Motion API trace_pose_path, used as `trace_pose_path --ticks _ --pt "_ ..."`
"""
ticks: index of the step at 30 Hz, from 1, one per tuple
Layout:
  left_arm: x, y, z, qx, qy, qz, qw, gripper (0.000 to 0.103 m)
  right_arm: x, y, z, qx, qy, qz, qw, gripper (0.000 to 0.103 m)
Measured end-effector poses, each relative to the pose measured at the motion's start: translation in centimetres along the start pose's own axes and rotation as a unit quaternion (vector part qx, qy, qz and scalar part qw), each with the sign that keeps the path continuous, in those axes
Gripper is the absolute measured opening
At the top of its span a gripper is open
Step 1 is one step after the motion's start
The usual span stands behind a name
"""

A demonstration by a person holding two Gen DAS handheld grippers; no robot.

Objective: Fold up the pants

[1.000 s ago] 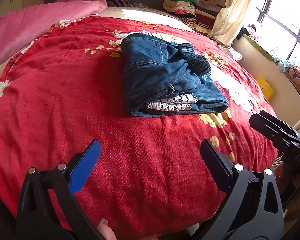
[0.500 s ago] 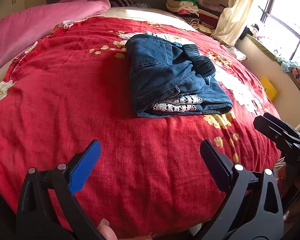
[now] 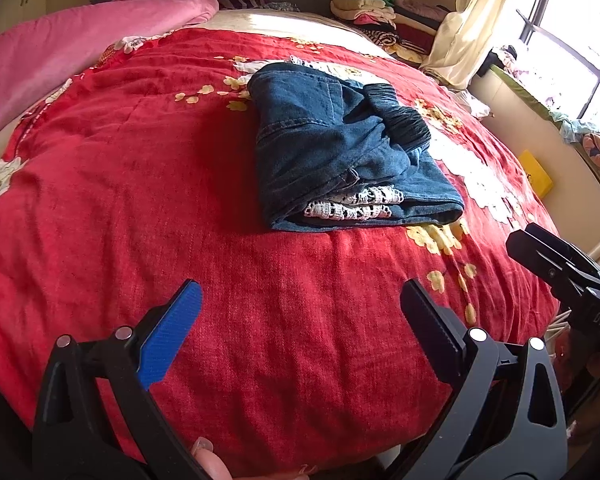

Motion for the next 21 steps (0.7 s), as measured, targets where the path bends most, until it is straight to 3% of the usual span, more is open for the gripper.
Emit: trace_pose_path --ticks 9,12,17,19,21 --pt "0.3 0.1 0.2 0.004 0.002 -0.007 1.0000 0.093 0.1 0.0 0.0 0.000 -0.001 -0.002 1.000 0.098" --pt "-0.3 0.2 0.2 0.007 0.031 -0.012 0.9994 0.093 0.4 0.0 -0.2 -0.003 -0.005 -0.004 1.000 0.098" --pt "-2.3 1.5 0.9 0.023 0.001 0.033 0.9992 0.093 2.8 0.0 -0.5 -0.004 -0.026 -0.021 0.999 0.098" --pt "-5.0 2.6 0.4 0.014 0.025 0.052 0.9983 0.093 4.9 0.3 -0.3 0.000 -0.045 -0.032 0.998 0.098" --pt "-9.3 4.1 -0.4 0.003 0.083 0.066 0.9944 0.093 8.1 0.9 0.0 0.000 -0.073 -0.045 0.996 0.098"
Point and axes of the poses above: each gripper's, at about its wrist camera, not at the fingertips, and z roughly against the way its jaws point, x to its right, y to its top, the point moved 10 cm from there along -z, roughly the way its jaws point, and after that the axes turned 3 degrees about y, right-handed, at the moved point
